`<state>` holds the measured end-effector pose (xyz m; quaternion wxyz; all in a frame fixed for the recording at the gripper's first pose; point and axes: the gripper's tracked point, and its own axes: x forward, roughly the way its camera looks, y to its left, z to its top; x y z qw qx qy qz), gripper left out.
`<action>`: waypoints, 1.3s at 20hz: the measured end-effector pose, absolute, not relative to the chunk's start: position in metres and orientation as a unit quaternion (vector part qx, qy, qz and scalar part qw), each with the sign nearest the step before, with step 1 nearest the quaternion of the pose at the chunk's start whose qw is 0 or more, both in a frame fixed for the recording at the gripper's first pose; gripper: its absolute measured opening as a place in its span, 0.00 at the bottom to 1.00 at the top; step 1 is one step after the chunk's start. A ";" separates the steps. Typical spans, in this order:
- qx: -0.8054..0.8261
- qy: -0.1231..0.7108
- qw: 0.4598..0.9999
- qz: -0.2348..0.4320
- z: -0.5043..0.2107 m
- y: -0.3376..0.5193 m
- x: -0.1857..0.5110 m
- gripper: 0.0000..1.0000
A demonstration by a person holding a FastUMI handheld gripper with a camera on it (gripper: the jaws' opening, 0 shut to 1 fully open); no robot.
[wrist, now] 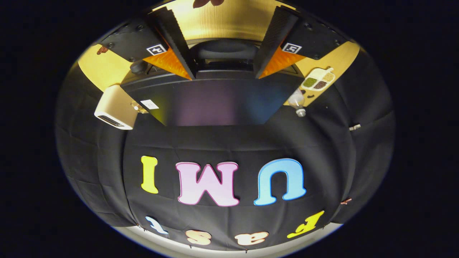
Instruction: Open the toaster oven, put the food inside, and close the toaster oven door.
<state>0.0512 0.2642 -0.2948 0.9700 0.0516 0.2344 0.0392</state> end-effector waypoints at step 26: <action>0.027 0.356 0.933 0.052 -0.378 0.260 -0.086 0.98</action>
